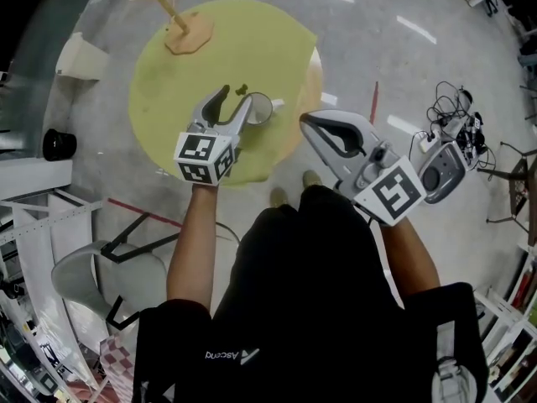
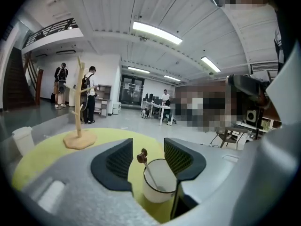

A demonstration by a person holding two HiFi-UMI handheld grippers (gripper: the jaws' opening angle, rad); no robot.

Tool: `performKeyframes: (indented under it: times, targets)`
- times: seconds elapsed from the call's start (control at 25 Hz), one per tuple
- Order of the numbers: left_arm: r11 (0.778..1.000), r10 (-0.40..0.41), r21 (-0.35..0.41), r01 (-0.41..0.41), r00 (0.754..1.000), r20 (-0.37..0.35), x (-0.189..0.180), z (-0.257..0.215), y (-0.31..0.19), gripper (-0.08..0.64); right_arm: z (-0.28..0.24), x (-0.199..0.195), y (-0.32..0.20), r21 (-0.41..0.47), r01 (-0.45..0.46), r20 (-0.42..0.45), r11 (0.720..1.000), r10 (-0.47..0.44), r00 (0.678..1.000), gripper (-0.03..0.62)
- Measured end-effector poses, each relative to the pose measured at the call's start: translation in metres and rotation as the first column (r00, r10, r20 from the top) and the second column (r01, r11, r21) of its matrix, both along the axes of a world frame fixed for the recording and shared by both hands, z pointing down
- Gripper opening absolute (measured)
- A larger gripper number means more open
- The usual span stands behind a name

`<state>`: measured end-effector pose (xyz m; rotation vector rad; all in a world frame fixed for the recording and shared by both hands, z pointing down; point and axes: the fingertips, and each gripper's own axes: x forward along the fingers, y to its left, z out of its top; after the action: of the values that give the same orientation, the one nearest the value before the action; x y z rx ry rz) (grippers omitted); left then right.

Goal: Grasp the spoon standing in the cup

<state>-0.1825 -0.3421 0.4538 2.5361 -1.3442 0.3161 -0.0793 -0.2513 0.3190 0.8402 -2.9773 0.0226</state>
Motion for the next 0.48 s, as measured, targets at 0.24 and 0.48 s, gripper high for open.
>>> performKeyframes:
  times: [0.24, 0.48]
  targets:
    - [0.994, 0.012, -0.112, -0.012, 1.000, 0.001, 0.007, 0.034, -0.020, 0.195, 0.004, 0.016, -0.030, -0.023, 0.018, -0.003, 1.000, -0.018, 1.000, 0.003]
    - [0.981, 0.049, -0.190, -0.045, 0.999, 0.015, 0.015, 0.053, -0.028, 0.176, 0.012, 0.027, -0.049, -0.043, 0.026, 0.002, 0.999, -0.026, 1.000, 0.003]
